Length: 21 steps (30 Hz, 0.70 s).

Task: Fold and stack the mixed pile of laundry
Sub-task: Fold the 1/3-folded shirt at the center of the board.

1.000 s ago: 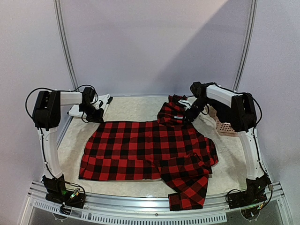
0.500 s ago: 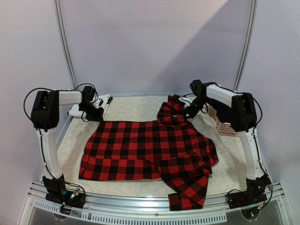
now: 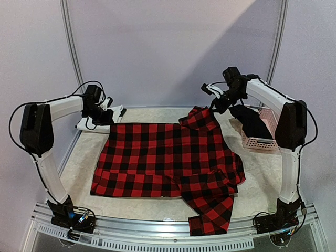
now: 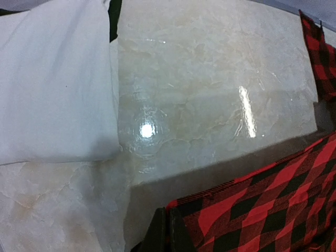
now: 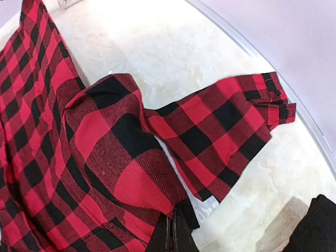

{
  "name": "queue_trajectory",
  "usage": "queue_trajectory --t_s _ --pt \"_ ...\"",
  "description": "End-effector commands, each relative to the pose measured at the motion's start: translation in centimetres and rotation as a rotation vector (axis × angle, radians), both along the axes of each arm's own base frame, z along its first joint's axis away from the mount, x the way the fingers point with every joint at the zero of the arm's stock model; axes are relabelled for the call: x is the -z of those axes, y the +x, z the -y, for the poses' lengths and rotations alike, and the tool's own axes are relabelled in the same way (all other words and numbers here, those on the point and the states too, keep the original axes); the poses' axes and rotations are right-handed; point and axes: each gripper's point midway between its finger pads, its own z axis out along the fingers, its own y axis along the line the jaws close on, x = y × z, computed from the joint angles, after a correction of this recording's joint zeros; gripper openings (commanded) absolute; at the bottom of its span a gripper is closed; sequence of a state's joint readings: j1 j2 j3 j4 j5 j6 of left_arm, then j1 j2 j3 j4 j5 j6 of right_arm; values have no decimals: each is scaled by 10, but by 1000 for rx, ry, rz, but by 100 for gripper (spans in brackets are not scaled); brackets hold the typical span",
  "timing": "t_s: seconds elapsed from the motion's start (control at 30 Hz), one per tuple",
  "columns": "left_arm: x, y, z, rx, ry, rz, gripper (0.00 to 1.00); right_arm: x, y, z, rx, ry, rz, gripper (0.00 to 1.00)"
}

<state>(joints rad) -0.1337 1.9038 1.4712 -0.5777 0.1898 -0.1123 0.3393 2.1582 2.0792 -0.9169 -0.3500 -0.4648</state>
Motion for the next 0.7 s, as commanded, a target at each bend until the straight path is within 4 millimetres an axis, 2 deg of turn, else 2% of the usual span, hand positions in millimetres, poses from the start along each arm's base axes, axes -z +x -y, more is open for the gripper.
queue_trajectory --t_s 0.0,0.13,0.37,0.53,0.67 --pt "-15 -5 2 1 2 41 0 -6 -14 6 22 19 -34 0" --pt "-18 -13 3 5 -7 39 0 3 -25 11 28 -1 -60 0" --pt "2 -31 9 23 -24 -24 0 23 -51 15 21 0 -132 0" --pt "-2 -41 17 49 -42 -26 0 17 -74 17 14 10 -152 0" --pt "-8 -50 16 47 -37 -26 0 13 -95 18 1 14 -185 0"
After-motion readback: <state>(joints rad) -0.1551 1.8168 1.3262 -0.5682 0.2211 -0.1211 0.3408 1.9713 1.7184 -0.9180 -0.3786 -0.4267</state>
